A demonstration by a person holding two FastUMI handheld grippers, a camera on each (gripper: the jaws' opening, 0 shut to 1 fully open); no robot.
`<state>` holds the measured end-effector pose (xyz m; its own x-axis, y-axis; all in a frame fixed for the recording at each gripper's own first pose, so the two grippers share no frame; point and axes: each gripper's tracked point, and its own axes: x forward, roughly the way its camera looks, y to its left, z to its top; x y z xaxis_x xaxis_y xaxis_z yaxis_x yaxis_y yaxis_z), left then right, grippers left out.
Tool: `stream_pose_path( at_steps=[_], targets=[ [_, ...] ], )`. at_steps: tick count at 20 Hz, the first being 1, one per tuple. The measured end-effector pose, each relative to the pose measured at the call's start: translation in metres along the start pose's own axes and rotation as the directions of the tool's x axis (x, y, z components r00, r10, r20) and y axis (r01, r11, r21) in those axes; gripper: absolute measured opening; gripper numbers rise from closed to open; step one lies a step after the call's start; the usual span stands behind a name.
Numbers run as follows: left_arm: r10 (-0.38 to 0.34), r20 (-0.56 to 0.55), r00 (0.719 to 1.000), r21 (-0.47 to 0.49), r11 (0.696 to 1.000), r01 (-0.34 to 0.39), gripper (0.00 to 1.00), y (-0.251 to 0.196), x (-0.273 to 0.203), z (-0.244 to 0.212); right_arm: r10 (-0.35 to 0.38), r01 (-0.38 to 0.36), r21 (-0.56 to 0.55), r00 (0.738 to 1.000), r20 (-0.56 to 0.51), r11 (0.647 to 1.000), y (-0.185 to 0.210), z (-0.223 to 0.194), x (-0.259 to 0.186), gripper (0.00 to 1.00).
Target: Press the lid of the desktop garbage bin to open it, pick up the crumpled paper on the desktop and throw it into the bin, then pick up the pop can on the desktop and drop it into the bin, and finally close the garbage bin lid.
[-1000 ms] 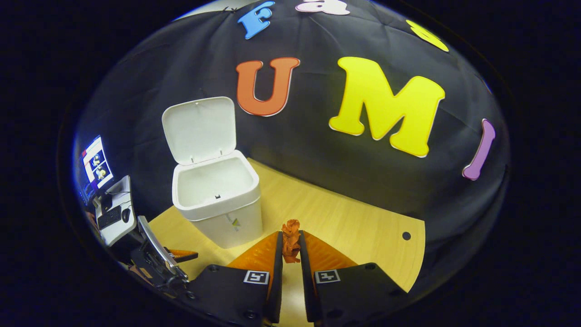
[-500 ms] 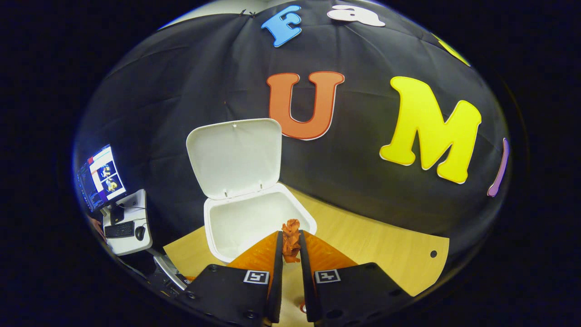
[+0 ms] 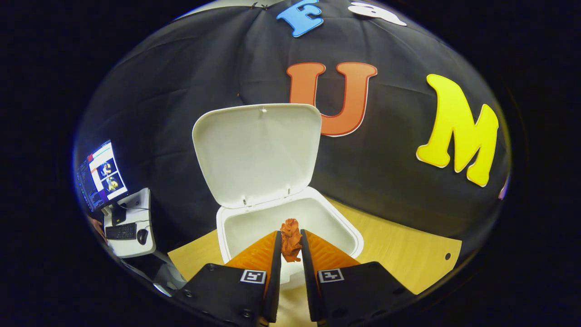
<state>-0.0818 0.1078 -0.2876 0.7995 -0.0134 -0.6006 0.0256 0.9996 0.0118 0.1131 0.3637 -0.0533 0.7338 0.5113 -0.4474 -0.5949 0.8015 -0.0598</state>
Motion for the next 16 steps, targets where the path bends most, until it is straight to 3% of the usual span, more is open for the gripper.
stream_pose_path(
  at_steps=[1, 2, 5, 6, 9, 10, 11, 14, 16],
  targets=[
    [-0.003, 0.002, 1.0, 0.003, 1.0, 0.003, 0.98, 0.0, 0.001, 0.0, 0.004, -0.004, -0.006, 1.0, -0.004, 1.0, 0.002, -0.002, 0.001, 0.3],
    [-0.01, -0.001, 1.0, 0.003, 1.0, 0.01, 0.98, -0.002, 0.001, -0.002, 0.01, -0.011, -0.013, 1.0, -0.009, 1.0, 0.005, -0.003, 0.004, 0.39],
    [-0.043, -0.012, 0.999, -0.002, 0.999, 0.043, 0.98, -0.013, 0.003, -0.008, 0.013, -0.014, -0.024, 1.0, -0.004, 1.0, 0.009, -0.006, 0.003, 0.39],
    [-0.052, -0.013, 0.999, 0.002, 0.999, 0.052, 0.98, -0.017, 0.002, -0.008, 0.022, -0.022, -0.02, 1.0, -0.001, 1.0, 0.011, -0.005, 0.002, 0.58],
    [-0.077, 0.006, 0.997, 0.039, 0.996, 0.076, 0.98, -0.028, 0.003, -0.006, 0.019, -0.019, -0.022, 1.0, 0.013, 1.0, 0.008, -0.002, -0.005, 0.71],
    [-0.083, 0.014, 0.996, 0.056, 0.995, 0.082, 0.98, -0.032, 0.004, -0.004, 0.02, -0.019, -0.021, 1.0, 0.021, 1.0, 0.007, 0.0, -0.007, 0.81],
    [-0.085, 0.019, 0.996, 0.075, 0.994, 0.083, 0.98, -0.035, 0.005, -0.003, 0.023, -0.023, -0.017, 0.999, 0.027, 1.0, 0.008, 0.001, -0.012, 0.82],
    [-0.098, 0.015, 0.995, 0.131, 0.987, 0.095, 0.98, -0.051, 0.01, -0.006, 0.032, -0.032, -0.002, 0.999, 0.036, 0.999, 0.007, 0.001, -0.026, 0.96],
    [-0.125, 0.02, 0.992, 0.148, 0.982, 0.12, 0.98, -0.065, 0.012, -0.005, 0.032, -0.033, 0.015, 0.998, 0.055, 0.999, 0.003, 0.003, -0.04, 0.96]
  ],
)
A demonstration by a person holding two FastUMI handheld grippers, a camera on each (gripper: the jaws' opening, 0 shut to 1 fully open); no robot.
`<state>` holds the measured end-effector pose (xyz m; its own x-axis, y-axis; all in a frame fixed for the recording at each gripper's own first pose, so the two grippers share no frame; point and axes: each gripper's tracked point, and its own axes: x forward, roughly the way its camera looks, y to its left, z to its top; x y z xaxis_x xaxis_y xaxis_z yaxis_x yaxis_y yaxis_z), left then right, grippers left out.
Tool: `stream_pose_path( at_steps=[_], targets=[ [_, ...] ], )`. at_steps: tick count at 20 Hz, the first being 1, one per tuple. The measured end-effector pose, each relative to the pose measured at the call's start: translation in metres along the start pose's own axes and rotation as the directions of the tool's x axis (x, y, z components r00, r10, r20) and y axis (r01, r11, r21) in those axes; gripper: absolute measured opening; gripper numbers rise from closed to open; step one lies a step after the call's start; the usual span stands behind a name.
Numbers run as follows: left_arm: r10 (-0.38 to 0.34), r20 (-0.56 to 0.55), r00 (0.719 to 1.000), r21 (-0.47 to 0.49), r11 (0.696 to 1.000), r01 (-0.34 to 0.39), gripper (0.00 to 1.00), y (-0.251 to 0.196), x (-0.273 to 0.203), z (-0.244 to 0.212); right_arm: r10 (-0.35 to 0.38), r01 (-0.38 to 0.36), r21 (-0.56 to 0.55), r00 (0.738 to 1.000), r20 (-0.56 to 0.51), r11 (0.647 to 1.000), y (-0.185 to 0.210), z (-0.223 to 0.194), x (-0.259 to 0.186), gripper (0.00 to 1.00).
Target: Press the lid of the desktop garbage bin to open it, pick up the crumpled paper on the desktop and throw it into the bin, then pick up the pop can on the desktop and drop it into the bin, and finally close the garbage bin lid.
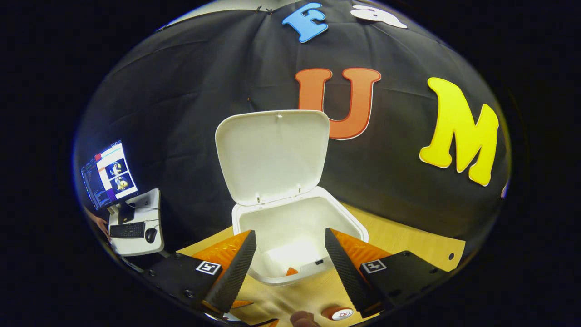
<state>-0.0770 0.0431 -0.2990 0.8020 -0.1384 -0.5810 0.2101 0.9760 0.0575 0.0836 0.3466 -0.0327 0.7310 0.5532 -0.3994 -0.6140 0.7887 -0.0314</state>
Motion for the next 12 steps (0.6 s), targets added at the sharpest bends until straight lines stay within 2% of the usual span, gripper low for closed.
stream_pose_path(
  at_steps=[6, 12],
  targets=[
    [-0.076, 0.042, 0.996, 0.068, 0.995, 0.073, 0.98, -0.04, 0.023, 0.01, -0.15, 0.148, 0.044, 0.987, 0.056, 0.988, -0.069, 0.001, -0.047, 0.96],
    [-0.18, 0.059, 0.982, 0.129, 0.977, 0.172, 0.98, -0.094, 0.05, 0.006, -0.302, 0.301, 0.087, 0.953, 0.001, 0.95, -0.142, -0.038, -0.091, 0.96]
  ],
)
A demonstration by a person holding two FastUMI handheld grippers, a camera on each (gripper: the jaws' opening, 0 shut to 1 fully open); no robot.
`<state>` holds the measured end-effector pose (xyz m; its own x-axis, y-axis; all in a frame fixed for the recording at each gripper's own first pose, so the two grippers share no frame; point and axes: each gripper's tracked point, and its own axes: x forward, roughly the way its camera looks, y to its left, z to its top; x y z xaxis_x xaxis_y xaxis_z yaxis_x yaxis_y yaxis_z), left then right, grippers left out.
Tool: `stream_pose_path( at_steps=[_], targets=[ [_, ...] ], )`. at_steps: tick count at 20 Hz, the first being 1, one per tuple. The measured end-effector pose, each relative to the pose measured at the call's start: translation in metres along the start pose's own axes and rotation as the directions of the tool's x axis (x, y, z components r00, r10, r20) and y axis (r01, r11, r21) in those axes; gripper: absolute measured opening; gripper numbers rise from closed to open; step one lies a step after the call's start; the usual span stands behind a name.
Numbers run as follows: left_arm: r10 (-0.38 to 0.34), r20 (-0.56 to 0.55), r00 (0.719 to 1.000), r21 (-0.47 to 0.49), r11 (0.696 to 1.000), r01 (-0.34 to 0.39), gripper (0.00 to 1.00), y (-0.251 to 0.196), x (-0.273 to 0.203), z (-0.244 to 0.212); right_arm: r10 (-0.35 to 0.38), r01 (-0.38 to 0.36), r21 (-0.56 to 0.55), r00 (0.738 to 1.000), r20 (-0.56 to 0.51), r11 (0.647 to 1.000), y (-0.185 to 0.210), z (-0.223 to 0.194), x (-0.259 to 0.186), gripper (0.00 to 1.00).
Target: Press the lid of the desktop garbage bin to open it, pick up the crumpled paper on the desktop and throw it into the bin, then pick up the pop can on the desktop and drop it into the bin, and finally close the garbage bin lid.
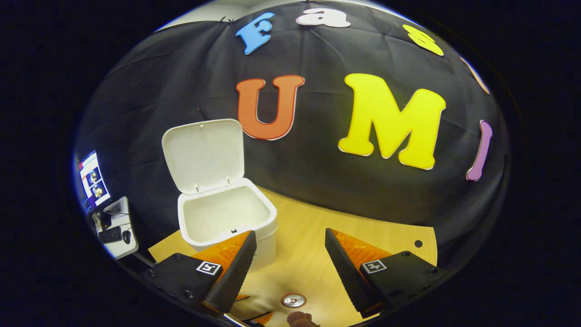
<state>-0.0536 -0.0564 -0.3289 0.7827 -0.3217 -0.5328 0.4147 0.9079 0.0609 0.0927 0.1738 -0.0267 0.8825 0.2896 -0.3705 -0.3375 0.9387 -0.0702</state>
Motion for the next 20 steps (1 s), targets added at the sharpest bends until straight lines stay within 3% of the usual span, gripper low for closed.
stream_pose_path(
  at_steps=[5, 10, 20],
  targets=[
    [-0.027, 0.014, 1.0, 0.041, 0.999, 0.026, 0.97, -0.024, 0.028, 0.003, -0.099, 0.101, 0.025, 0.993, -0.06, 0.995, -0.053, -0.033, -0.014, 0.95],
    [-0.024, 0.003, 1.0, 0.027, 0.999, 0.024, 0.97, -0.026, 0.057, 0.009, -0.153, 0.158, 0.043, 0.982, -0.113, 0.986, -0.081, -0.055, -0.019, 0.96],
    [0.001, -0.034, 0.999, 0.021, 1.0, 0.0, 0.97, -0.016, 0.096, 0.009, -0.152, 0.161, 0.044, 0.975, -0.164, 0.986, -0.088, -0.074, -0.013, 0.96]
  ],
)
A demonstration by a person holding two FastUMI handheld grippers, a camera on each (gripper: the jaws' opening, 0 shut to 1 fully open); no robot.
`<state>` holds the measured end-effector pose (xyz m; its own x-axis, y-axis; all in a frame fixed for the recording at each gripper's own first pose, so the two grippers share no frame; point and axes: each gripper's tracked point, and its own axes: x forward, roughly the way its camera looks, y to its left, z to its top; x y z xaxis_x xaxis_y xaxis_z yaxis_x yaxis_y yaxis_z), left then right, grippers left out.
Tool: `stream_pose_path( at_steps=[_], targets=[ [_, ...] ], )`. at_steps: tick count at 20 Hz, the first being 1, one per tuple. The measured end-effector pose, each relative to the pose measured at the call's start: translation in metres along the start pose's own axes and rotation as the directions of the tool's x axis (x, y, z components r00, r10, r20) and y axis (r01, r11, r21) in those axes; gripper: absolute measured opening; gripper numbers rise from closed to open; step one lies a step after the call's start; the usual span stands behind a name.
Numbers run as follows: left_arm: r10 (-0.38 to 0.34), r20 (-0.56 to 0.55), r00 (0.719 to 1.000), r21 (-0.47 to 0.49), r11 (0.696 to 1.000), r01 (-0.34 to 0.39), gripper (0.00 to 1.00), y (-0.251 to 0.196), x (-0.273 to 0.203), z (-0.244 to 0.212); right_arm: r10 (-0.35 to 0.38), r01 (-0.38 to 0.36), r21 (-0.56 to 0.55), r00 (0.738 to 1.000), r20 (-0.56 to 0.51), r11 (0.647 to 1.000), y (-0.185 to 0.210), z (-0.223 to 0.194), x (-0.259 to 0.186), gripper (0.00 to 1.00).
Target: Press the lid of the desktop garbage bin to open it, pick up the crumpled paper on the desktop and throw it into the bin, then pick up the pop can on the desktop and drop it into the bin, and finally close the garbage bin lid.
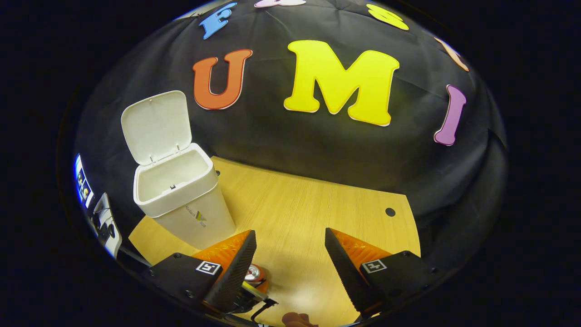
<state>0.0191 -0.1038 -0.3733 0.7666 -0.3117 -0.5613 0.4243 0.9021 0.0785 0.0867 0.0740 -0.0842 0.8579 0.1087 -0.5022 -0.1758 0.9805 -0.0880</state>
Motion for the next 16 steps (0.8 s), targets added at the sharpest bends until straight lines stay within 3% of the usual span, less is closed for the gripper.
stream_pose_path(
  at_steps=[3, 6, 16],
  targets=[
    [-0.005, -0.007, 1.0, -0.009, 1.0, 0.005, 0.96, -0.001, 0.002, -0.002, -0.007, 0.007, -0.005, 1.0, -0.011, 1.0, -0.006, -0.009, -0.004, 0.96],
    [-0.007, -0.011, 1.0, -0.011, 1.0, 0.006, 0.88, -0.002, 0.002, -0.003, -0.011, 0.011, 0.003, 1.0, -0.02, 1.0, -0.017, -0.015, -0.006, 0.96],
    [0.068, -0.031, 0.997, -0.104, 0.992, -0.071, 0.87, 0.009, -0.043, 0.036, -0.003, 0.003, 0.022, 1.0, -0.005, 1.0, -0.066, -0.031, -0.018, 0.96]
  ],
)
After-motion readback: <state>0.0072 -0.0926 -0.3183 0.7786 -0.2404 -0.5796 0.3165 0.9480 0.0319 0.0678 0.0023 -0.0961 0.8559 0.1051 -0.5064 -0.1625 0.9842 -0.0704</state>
